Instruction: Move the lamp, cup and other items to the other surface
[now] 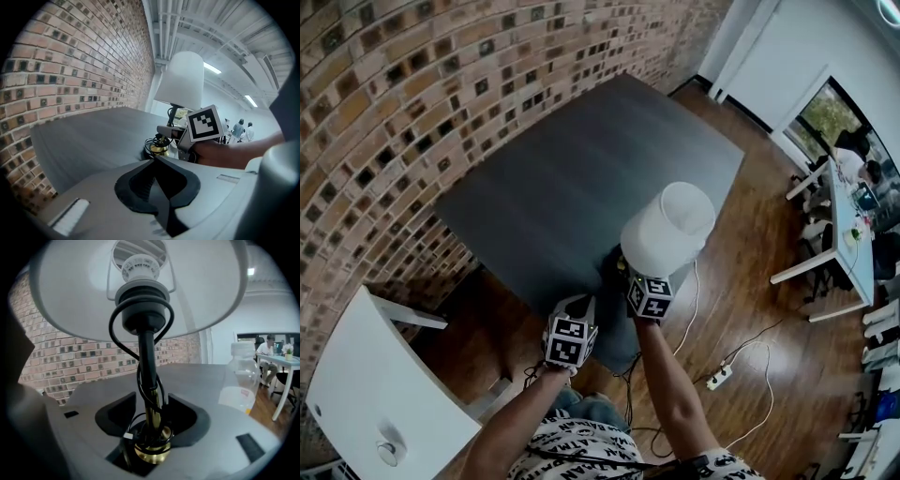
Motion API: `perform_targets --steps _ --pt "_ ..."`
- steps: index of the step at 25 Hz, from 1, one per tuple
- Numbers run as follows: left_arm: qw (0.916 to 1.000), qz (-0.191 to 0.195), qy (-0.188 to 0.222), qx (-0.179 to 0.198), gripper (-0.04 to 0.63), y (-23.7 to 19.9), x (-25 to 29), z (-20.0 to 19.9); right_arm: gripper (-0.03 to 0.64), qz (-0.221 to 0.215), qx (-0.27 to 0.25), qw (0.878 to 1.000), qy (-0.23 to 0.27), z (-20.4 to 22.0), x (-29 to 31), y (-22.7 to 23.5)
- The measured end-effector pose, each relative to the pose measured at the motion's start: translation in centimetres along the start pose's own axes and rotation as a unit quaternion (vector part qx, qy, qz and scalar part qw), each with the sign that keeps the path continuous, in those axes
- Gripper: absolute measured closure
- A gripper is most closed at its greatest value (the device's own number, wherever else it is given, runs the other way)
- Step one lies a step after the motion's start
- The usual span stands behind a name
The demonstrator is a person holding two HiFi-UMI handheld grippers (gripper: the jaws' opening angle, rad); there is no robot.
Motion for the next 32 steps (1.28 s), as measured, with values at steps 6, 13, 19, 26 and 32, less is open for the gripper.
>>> perform_targets --steps 6,13,19,26,32 --pt "0.9999 0.004 -0.009 -0.008 0.595 -0.6 0.4 0.5 0.52 -0.004 -0.045 0.998 0.035 -2.0 0.3 -0.4" --pt "0.9998 -0.001 -0.01 -0.015 0.595 -0.8 -0.1 1.0 0.554 0.008 -0.049 0.998 0.047 -1.9 -0.1 -0.2" --pt "0.9995 -0.008 -0.014 -0.027 0.595 -0.8 -0.6 1.7 0.554 -0.007 -0.052 0.998 0.036 -2.3 -0.2 -0.8" --pt "0.998 -0.037 0.008 -0.05 0.595 -0.9 -2.2 1.0 0.554 -0.043 -0.068 0.996 0.039 -4.1 -1.5 -2.5" --pt "0.9898 -0.103 0.044 -0.087 0.595 -0.8 -6.0 0.6 0.554 -0.127 -0.092 0.987 0.044 -6.5 -3.6 -6.5"
Point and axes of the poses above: the fingertips, and each gripper's own axes: x forward along the fingers, y to its right, z out of its underside, the point moved 8 cm from there along -x, backward along the fingers, and after that the axes turned 1 degree about z, right-handed, at the moved point
